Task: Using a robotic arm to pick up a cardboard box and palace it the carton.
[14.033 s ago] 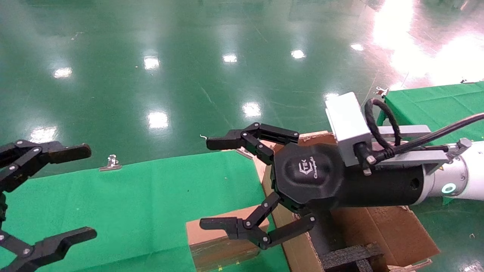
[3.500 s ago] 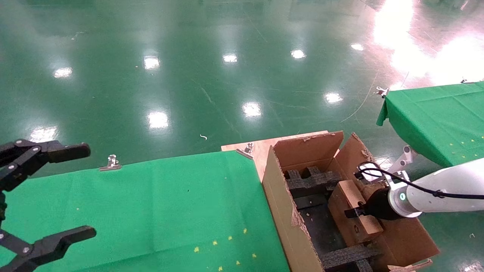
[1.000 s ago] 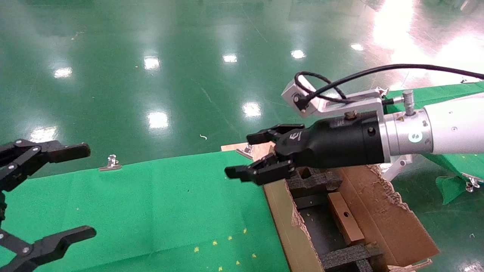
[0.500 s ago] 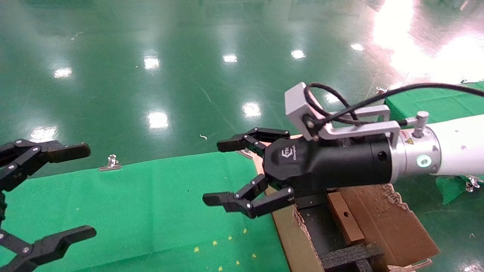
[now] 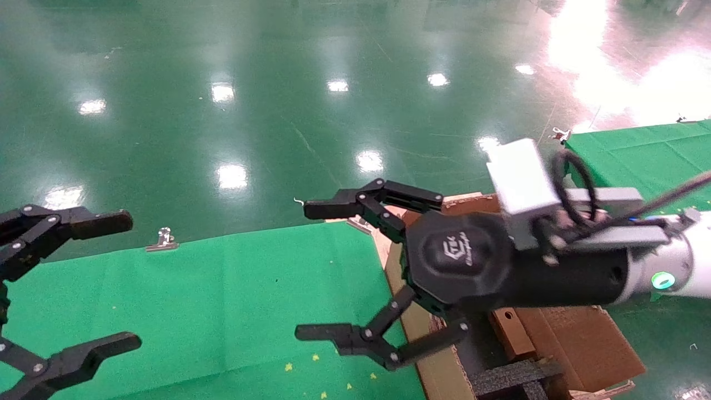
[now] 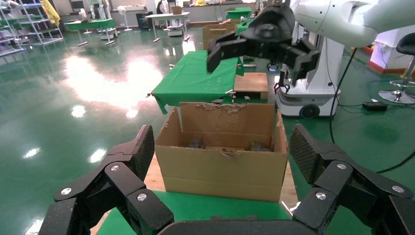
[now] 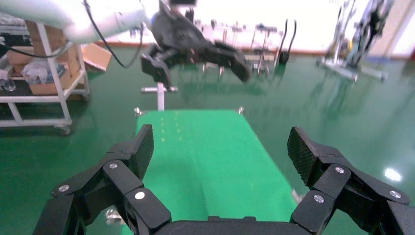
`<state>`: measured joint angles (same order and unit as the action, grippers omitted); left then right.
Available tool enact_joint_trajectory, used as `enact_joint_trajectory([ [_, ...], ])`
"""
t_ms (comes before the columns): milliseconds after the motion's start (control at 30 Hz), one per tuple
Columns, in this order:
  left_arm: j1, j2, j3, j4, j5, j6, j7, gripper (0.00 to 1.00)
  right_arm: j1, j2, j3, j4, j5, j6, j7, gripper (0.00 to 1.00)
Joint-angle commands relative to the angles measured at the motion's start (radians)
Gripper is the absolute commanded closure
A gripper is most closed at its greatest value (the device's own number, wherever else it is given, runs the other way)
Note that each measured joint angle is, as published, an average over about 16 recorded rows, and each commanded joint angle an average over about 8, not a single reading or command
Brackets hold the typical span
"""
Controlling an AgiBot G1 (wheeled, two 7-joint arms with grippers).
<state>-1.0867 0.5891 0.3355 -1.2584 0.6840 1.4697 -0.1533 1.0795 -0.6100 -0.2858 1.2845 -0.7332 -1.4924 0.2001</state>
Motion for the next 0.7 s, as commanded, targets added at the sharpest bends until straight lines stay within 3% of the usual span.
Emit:
enact_joint_trajectory([
  [33,0.000,0.000,0.000,0.000,0.000,0.000,0.000,0.00,-0.027,-0.006,0.033,-0.002,0.016,-0.015,-0.032,0.00],
  [700,0.000,0.000,0.000,0.000,0.000,0.000,0.000,0.00,-0.012,-0.003,0.014,-0.001,0.008,-0.007,-0.016,0.00],
])
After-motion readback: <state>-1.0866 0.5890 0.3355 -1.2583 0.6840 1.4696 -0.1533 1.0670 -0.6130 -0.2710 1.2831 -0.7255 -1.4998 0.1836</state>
